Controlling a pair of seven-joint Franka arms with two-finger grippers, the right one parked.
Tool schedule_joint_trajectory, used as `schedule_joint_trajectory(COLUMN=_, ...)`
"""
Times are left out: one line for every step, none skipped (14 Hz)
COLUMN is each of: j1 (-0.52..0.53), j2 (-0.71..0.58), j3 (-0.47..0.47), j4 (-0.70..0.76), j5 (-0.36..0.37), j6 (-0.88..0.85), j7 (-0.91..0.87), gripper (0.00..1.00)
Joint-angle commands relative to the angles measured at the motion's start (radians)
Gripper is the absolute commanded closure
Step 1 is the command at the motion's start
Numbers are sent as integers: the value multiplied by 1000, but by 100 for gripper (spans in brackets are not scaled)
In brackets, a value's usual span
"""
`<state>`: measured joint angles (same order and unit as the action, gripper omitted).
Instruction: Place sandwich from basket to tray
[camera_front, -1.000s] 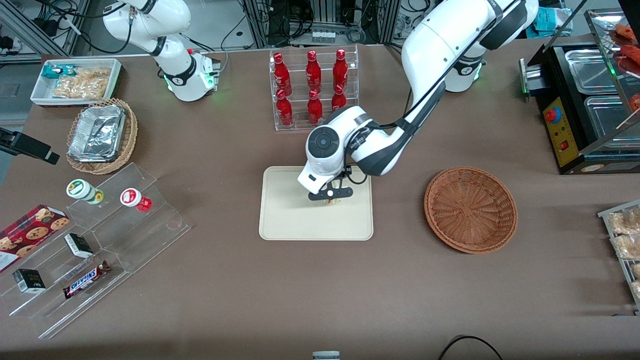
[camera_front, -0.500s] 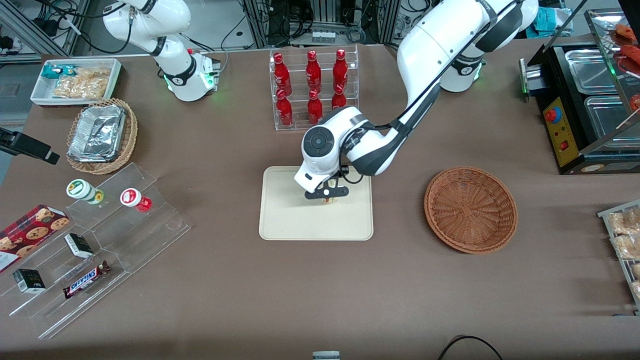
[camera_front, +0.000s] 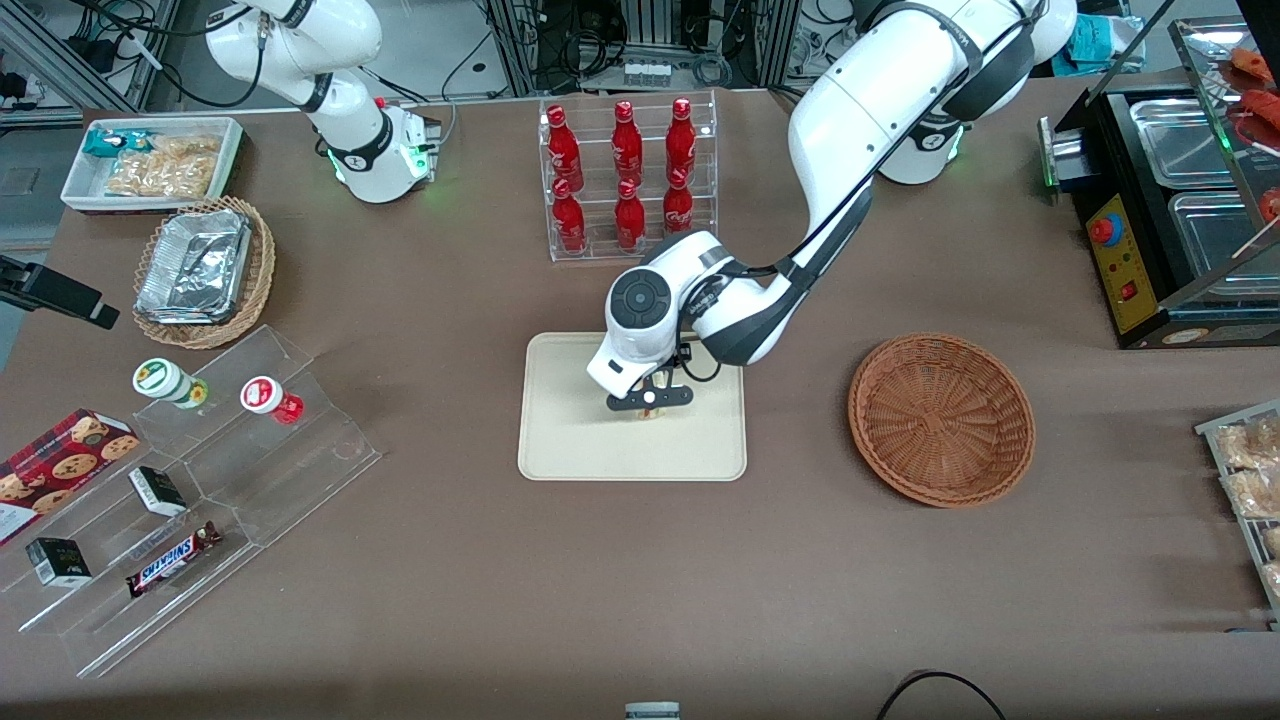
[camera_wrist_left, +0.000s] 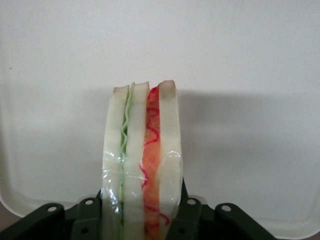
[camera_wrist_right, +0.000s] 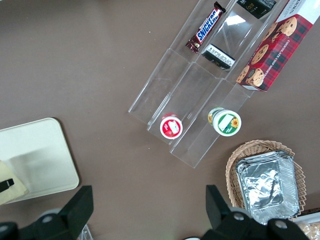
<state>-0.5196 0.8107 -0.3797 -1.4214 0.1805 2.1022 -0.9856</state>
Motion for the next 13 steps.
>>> schedule_joint_trajectory(j1=-20, j2=19, j3=12, j4=48, j5=22, j6=-5, j7=-33, gripper=3)
schedule_joint_trajectory(j1=-19, j2=18, j3=12, j4=52, j5=22, j6=-10, j7=-36, gripper=1)
schedule_joint_trajectory(j1=-19, j2=12, j3=15, j4=58, j5=24, j6=-13, j7=-36, gripper=1)
schedule_joint_trajectory(j1=-17, j2=4, j3=22, j4=61, j5=24, j6=-21, j7=-36, gripper=0)
schedule_joint_trajectory(j1=-16, j2=-13, j3=28, j4=68, j5=22, j6=-49, j7=-36, gripper=0)
schedule_joint_trajectory(j1=-7, j2=-28, j3=28, j4=90, j5=22, j6=-92, j7=-34, gripper=0)
schedule_joint_trajectory(j1=-2, j2=-47, j3=30, j4=114, j5=22, j6=-150, j7=-31, gripper=0)
schedule_joint_trajectory(j1=0, j2=-71, j3=35, j4=136, j5=19, j6=-190, j7=-30, gripper=0)
schedule_joint_trajectory(j1=-2, j2=-102, j3=91, j4=139, j5=8, j6=-209, j7=-30, gripper=0)
schedule_joint_trajectory(j1=-2, j2=-135, j3=146, j4=133, j5=-7, j6=-212, j7=-27, gripper=0)
schedule_joint_trajectory(j1=0, j2=-166, j3=178, j4=119, j5=-34, j6=-217, j7=-24, gripper=0)
schedule_joint_trajectory(j1=-2, j2=-198, j3=249, j4=95, j5=-44, j6=-234, j7=-22, gripper=0)
schedule_joint_trajectory(j1=-2, j2=-223, j3=293, j4=88, j5=-47, j6=-263, j7=-5, gripper=0)
